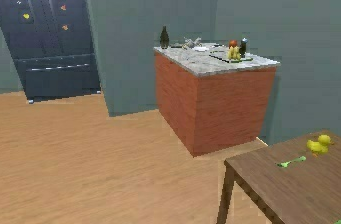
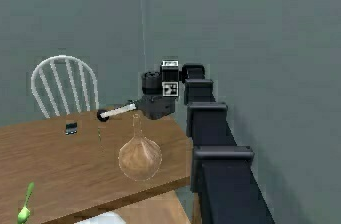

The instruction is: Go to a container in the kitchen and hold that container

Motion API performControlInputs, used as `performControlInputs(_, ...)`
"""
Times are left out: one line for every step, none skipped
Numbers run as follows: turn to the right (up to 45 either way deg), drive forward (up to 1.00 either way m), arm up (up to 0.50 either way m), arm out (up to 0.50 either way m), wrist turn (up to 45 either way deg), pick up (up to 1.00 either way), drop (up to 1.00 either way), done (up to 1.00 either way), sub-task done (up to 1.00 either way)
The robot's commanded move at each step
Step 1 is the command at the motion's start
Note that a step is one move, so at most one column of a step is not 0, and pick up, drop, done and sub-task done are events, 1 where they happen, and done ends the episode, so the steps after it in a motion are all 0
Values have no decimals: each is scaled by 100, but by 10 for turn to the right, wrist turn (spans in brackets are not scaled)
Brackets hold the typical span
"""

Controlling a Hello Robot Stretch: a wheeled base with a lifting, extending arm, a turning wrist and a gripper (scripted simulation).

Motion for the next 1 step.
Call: performControlInputs(0,0,0,0,120,0,0,0,0)
